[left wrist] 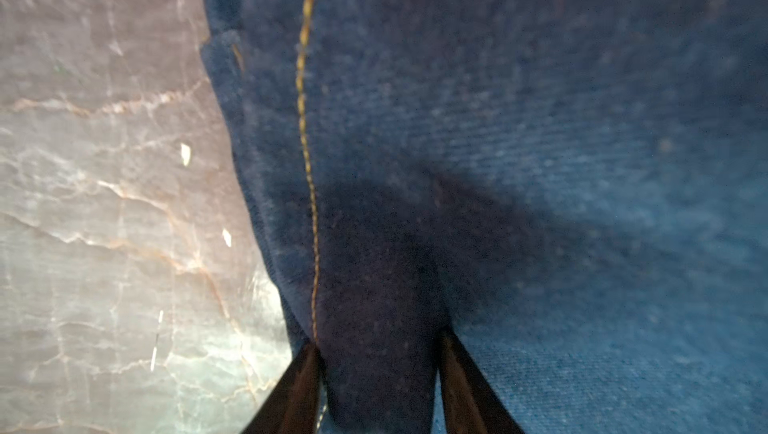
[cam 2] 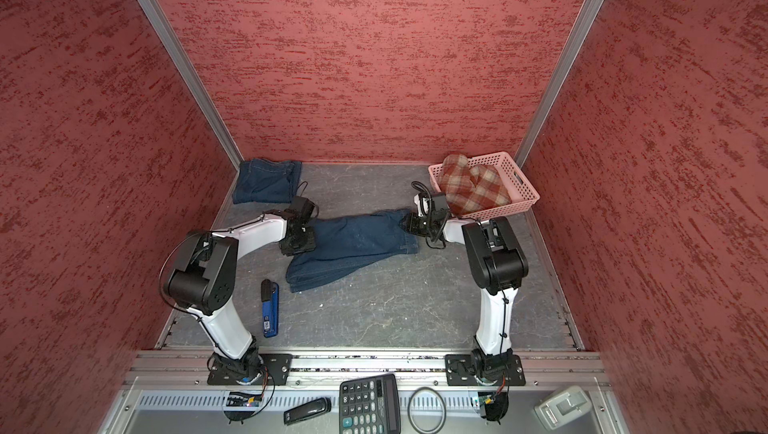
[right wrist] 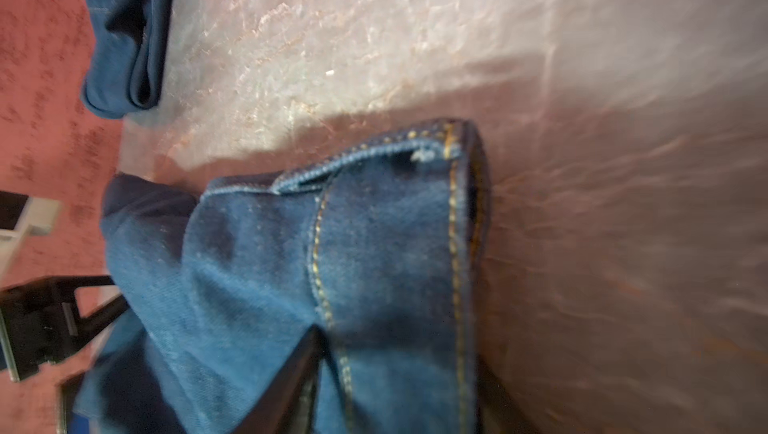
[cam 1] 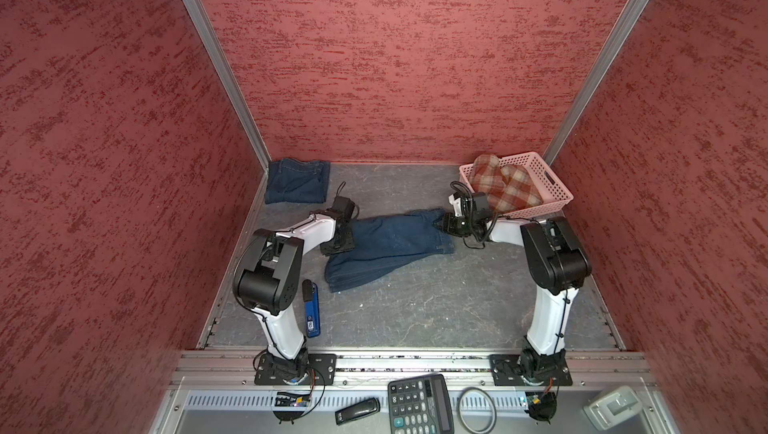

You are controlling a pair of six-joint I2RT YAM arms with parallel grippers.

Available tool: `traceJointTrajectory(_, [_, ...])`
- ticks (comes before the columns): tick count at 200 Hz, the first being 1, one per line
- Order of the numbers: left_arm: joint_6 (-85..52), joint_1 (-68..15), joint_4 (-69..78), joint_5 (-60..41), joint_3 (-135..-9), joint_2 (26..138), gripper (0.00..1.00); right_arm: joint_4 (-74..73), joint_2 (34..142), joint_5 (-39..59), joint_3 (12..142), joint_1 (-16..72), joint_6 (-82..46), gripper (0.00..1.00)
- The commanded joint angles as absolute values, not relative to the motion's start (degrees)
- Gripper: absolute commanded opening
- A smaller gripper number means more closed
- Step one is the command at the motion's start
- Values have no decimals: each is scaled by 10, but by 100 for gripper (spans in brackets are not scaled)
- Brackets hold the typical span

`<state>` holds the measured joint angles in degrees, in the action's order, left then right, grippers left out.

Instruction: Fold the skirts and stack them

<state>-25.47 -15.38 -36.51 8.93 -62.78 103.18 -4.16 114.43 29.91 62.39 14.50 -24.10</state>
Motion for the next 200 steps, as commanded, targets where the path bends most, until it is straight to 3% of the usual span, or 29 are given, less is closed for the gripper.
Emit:
traceJointTrajectory(1, [-244,-152,-369,66,-636,1073,41,12,1169,313,614,159,-244,16])
traceJointTrajectory(10, [-242,-154,-374,67,-645,1080,40,5,1162,310,611,158,-248,0])
traceJointTrajectory(61, [-235,-169,-379,38,-680,1095,40,29,1061,210,600,155,-260,0])
traceJointTrajectory(98, [-237,-194,-369,14,-705,1119,40,114,981,59,619,154,-235,0])
traceJointTrajectory(125, [-238,-219,-368,-1,-741,1139,41,164,948,1,645,152,-213,0])
traceJointTrajectory(156, [-236,-235,-363,-22,-769,1147,52,237,927,-44,705,153,-181,0])
traceJointTrajectory(174, [-235,-234,-354,-32,-769,1132,63,282,924,-63,755,161,-165,0])
traceJointTrajectory(200, [-237,-222,-321,-63,-747,1093,69,339,940,-89,825,190,-152,0])
